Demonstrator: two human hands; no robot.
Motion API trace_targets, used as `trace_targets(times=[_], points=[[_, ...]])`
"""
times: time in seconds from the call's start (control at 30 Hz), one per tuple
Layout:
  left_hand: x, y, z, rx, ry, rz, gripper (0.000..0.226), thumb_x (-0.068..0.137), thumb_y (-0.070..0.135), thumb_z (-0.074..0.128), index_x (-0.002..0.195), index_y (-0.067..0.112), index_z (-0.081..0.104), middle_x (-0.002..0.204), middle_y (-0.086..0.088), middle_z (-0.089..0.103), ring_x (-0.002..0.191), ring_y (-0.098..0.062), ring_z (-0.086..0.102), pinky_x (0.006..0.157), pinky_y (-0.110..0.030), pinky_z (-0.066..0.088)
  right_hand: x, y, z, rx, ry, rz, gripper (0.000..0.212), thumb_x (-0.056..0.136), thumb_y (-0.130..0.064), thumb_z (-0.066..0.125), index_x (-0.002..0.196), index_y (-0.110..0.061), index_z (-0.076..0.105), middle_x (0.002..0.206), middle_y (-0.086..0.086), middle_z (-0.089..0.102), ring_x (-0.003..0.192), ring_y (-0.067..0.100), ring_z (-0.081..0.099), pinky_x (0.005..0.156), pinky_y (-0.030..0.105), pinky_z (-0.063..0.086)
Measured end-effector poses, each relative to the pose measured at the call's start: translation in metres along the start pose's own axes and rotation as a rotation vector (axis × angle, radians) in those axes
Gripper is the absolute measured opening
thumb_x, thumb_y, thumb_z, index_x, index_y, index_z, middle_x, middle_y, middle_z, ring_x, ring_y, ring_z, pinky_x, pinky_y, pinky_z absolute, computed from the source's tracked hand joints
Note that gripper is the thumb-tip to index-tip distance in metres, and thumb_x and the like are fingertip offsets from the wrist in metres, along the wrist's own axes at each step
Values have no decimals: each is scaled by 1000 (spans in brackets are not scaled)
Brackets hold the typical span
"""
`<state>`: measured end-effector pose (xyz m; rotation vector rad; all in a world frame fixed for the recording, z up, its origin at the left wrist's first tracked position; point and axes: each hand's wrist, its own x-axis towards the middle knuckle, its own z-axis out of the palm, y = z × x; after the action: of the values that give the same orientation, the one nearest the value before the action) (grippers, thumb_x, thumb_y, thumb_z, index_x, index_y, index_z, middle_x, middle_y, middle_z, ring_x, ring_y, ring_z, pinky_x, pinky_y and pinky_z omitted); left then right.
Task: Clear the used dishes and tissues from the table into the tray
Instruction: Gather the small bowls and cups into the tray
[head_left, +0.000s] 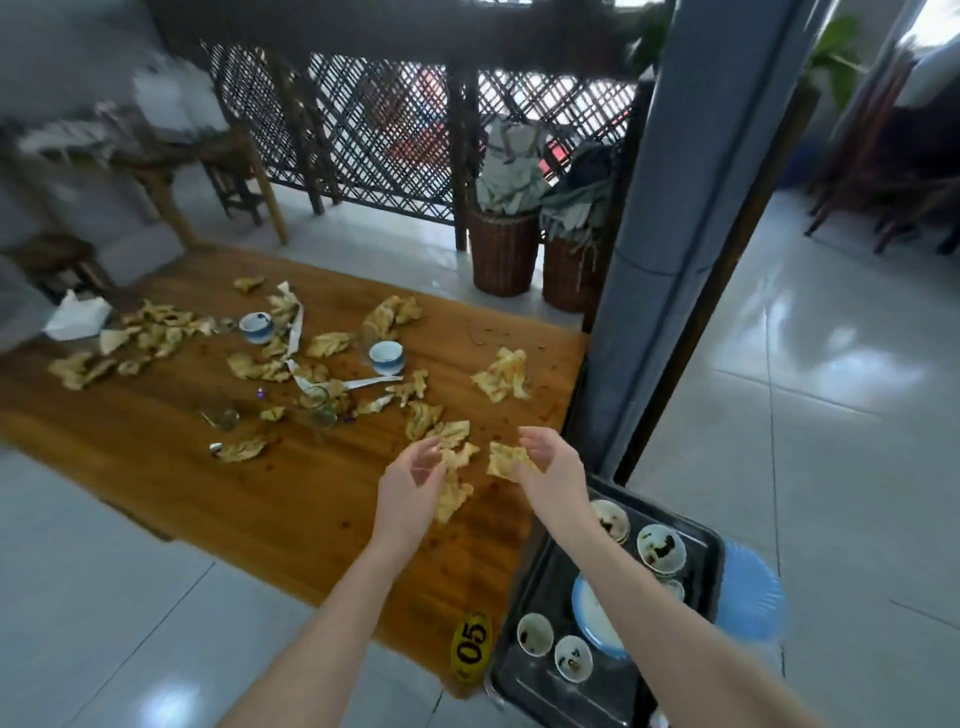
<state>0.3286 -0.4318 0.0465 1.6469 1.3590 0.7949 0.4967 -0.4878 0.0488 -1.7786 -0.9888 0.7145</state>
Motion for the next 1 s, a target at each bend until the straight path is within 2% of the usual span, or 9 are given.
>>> trace_targets(times=[0.13,0.27,0.37,0.47,0.53,0.6,0.8,0.93,1.0], points=[[22,-14,-64,13,91,-8,32,94,16,58,125,21,58,107,6,64,93,-2,57,69,-5,40,14,-37,47,-56,-39,-27,34,87,-14,65,115,-31,57,107,-14,59,100,4,54,74,11,43],[54,-27,-132,2,123,7,34,93,15,58,127,17,58,107,5,63,94,-4,57,70,-7,41,30,-84,106,-63,-41,-43,36,87,-10,65,118,-25,58,107,-12,58,101,4,53,73,4,35],[84,-35,-187,8,129,41,34,93,13,58,127,13,58,110,-1,65,98,-10,59,73,-11,43,43,-121,155,-45,-24,-49,37,85,-10,67,120,-22,58,108,-11,60,100,4,54,80,12,39],[110,-46,-236,4,150,39,33,93,15,59,127,12,59,109,0,65,99,-12,59,79,-19,47,54,-151,199,-13,-19,-80,37,84,-6,68,117,-20,60,107,-9,61,102,6,57,80,12,42],[126,-55,-261,19,154,37,33,94,16,58,127,15,58,109,1,65,99,-12,59,74,-17,47,60,-164,221,-17,-4,-113,35,83,-7,69,114,-22,61,105,-10,61,103,6,58,86,18,47],[139,-65,-281,28,150,41,33,94,17,57,127,18,57,109,2,63,97,-9,60,67,-10,44,64,-169,237,-31,2,-116,35,83,-10,69,112,-26,61,105,-14,61,103,5,58,88,23,50],[167,-88,-309,34,146,4,32,93,17,59,125,22,57,91,19,56,83,3,57,61,-9,44,81,-168,262,-58,33,-66,37,83,-11,70,117,-22,61,99,-17,57,98,3,55,82,17,45],[189,-100,-314,43,132,-17,33,93,17,59,125,22,56,98,11,60,82,2,58,55,-8,44,100,-168,273,-54,25,-55,34,83,-9,69,114,-22,61,100,-12,61,101,7,57,87,23,48],[200,-106,-315,56,121,-28,34,93,17,59,126,20,56,105,5,62,85,-1,58,61,-9,45,112,-168,277,-59,25,-52,35,83,-9,70,115,-20,61,105,-7,63,102,8,58,89,26,49]])
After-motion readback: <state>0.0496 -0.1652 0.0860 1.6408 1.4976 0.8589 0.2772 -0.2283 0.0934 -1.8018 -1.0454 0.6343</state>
